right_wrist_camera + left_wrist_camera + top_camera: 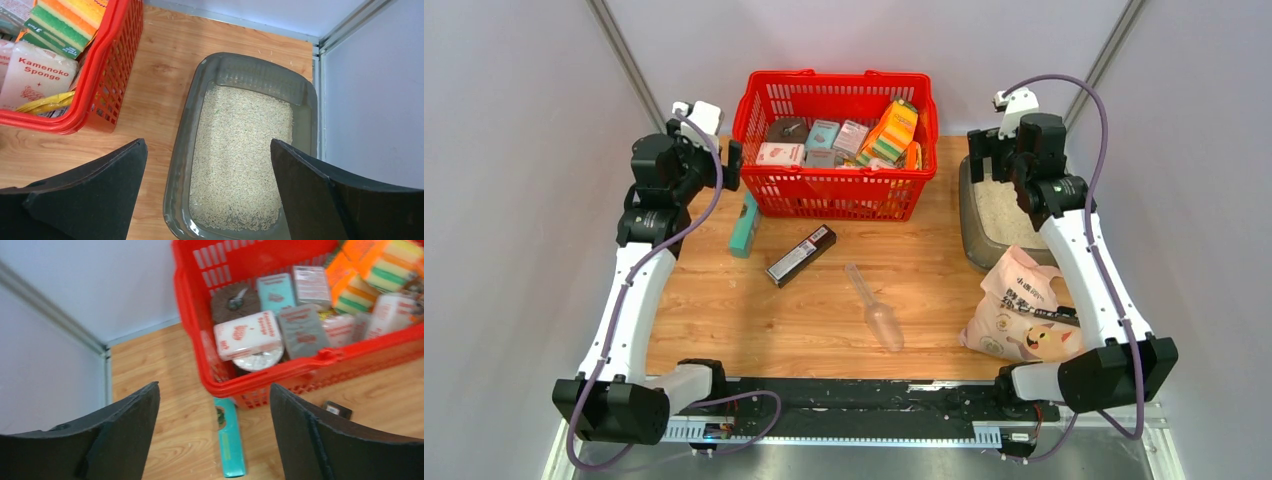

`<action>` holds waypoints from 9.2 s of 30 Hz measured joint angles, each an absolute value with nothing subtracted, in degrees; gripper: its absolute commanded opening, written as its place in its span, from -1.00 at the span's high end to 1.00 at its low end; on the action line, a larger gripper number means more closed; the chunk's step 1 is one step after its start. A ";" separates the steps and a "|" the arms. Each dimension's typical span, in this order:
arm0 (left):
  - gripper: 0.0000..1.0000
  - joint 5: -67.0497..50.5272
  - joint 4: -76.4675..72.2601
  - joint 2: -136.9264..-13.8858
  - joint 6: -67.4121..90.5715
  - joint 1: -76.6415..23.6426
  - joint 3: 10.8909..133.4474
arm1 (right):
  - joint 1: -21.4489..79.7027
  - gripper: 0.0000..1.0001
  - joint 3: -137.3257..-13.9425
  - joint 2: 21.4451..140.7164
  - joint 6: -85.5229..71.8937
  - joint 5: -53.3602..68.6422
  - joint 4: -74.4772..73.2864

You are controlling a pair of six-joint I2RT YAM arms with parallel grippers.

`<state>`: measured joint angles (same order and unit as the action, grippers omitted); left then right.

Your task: Fill the litter box with clean litter

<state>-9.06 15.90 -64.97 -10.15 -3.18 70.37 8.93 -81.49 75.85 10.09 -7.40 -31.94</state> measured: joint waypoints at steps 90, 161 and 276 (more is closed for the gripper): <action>-0.64 -19.25 36.16 -48.86 -38.52 -32.49 40.53 | 45.08 -0.42 -107.33 105.51 36.47 18.17 -65.93; -0.64 -20.29 29.50 -56.75 -36.23 -32.49 47.99 | 30.35 0.91 -61.12 75.00 57.60 32.10 -75.66; 1.00 -37.93 27.11 -68.99 -25.17 -27.99 65.65 | 20.88 -0.81 -99.11 91.81 9.78 29.21 -53.60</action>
<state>-37.93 27.11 -68.99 -25.17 -27.99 65.65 20.88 -99.11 91.81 9.78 29.21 -53.60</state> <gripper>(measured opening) 0.017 0.894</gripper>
